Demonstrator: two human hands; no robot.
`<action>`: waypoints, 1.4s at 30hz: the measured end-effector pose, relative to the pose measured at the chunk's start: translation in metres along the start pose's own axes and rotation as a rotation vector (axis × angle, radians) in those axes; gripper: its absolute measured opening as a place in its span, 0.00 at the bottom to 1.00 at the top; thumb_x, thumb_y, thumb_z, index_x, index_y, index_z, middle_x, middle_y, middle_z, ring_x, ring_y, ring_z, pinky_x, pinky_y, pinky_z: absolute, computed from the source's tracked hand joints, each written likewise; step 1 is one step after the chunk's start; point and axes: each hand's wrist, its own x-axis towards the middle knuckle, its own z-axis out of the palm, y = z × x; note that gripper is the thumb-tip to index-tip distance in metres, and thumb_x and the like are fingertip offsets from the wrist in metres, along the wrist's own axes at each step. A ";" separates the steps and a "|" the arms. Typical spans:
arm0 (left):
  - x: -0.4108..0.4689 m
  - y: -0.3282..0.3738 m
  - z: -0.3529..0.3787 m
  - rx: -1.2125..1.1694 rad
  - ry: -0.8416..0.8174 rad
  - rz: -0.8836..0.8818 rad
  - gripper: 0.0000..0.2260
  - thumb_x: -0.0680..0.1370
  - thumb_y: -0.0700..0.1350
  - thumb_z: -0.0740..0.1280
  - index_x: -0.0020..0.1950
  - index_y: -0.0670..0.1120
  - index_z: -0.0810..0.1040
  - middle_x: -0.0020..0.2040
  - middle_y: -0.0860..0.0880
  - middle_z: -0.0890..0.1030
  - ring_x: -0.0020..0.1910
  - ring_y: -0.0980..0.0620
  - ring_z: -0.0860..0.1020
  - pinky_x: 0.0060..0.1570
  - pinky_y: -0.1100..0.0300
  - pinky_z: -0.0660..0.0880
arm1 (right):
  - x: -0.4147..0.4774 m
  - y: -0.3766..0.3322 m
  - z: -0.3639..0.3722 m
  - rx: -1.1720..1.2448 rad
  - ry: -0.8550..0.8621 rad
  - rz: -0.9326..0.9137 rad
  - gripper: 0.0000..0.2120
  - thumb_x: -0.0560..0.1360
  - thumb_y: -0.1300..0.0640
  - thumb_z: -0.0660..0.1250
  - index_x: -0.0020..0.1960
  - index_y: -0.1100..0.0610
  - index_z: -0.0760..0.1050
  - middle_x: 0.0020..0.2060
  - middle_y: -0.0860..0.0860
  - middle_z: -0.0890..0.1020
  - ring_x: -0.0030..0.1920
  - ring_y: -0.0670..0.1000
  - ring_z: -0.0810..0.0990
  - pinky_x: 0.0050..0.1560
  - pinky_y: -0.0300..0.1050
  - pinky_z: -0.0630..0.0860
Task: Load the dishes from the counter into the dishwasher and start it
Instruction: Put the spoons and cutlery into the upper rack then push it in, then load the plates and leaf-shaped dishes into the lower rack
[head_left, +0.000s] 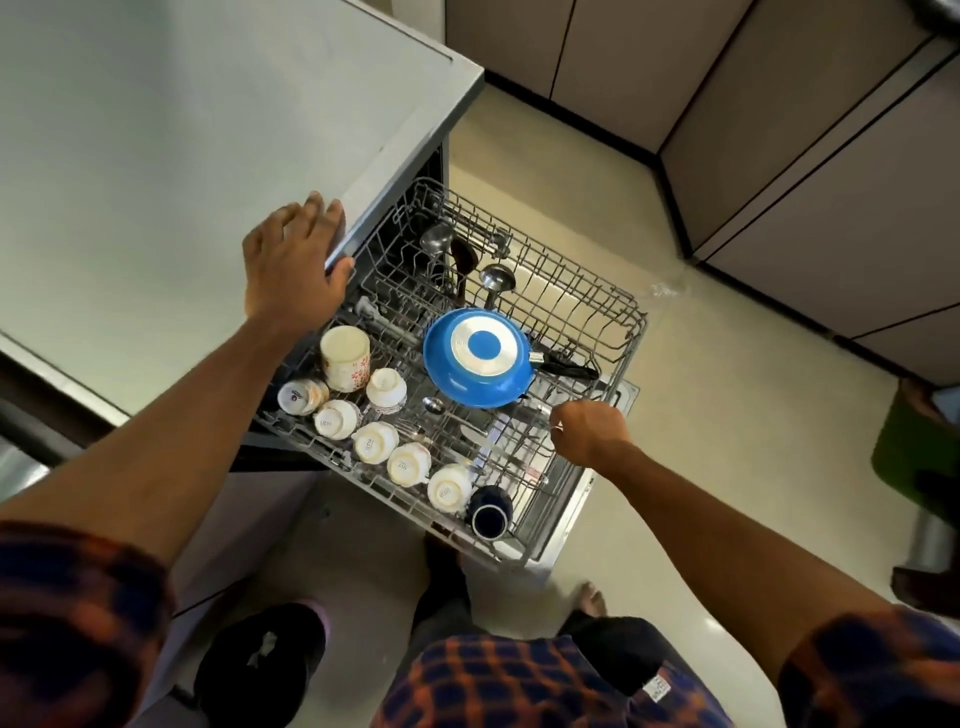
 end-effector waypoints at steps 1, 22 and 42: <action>0.000 0.000 0.000 -0.005 0.001 0.001 0.29 0.81 0.55 0.62 0.79 0.50 0.58 0.79 0.46 0.63 0.75 0.41 0.61 0.70 0.43 0.59 | 0.002 0.002 -0.002 -0.008 0.001 -0.019 0.08 0.78 0.55 0.64 0.53 0.53 0.81 0.43 0.50 0.83 0.43 0.52 0.80 0.45 0.47 0.79; -0.208 0.349 0.159 -0.684 -0.138 -0.905 0.21 0.75 0.43 0.69 0.68 0.43 0.75 0.66 0.43 0.77 0.66 0.41 0.74 0.66 0.50 0.68 | 0.079 0.139 0.020 -0.234 -0.083 -0.895 0.16 0.79 0.47 0.63 0.61 0.53 0.79 0.58 0.53 0.81 0.60 0.57 0.77 0.59 0.52 0.75; -0.221 0.439 0.193 -0.386 -0.550 -0.916 0.43 0.79 0.56 0.64 0.80 0.54 0.34 0.81 0.46 0.33 0.79 0.41 0.32 0.74 0.39 0.35 | 0.044 0.171 0.056 -0.536 -0.149 -0.876 0.51 0.78 0.49 0.65 0.77 0.44 0.23 0.78 0.57 0.29 0.77 0.60 0.27 0.76 0.69 0.37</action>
